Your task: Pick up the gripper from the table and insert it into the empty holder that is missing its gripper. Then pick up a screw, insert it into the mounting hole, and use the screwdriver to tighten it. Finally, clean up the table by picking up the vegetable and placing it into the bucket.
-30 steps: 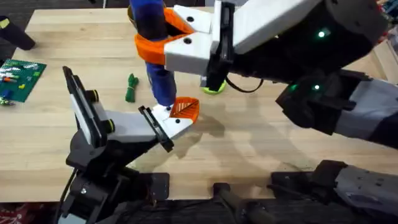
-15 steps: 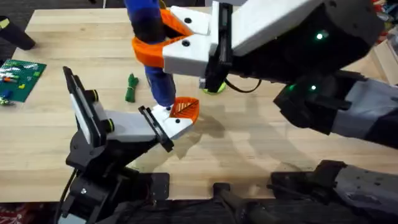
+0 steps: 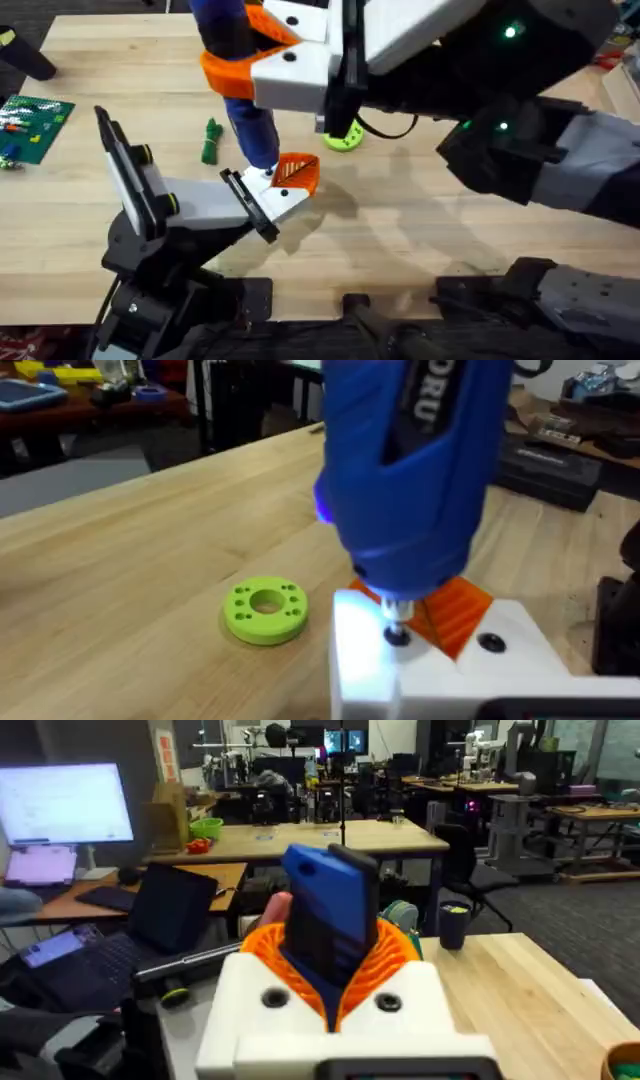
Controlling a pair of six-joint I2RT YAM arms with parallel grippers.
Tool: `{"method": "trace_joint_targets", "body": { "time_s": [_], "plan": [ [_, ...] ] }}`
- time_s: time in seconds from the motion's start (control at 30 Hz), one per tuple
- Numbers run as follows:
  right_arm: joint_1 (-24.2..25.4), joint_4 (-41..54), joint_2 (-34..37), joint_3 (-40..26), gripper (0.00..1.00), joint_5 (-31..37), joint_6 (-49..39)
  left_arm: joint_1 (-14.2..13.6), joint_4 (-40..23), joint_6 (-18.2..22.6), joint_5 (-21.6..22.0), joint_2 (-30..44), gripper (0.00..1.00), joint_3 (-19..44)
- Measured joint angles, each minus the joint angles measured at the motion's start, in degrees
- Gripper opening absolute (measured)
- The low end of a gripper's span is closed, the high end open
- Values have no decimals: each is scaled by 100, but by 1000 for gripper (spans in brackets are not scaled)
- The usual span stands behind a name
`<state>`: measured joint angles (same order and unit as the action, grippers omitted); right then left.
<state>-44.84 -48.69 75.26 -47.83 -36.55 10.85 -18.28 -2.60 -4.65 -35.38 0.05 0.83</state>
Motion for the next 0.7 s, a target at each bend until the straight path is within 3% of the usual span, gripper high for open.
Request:
{"method": "trace_joint_targets", "body": {
  "time_s": [0.37, 0.7],
  "plan": [
    [178, -838, -206, -429, 36, 180, 29, 0, -132, -6, 25, 2, 7, -3],
    [190, -32, -232, -457, 36, 177, 6, 0, -132, -6, 27, 4, 7, -3]
  ]
}}
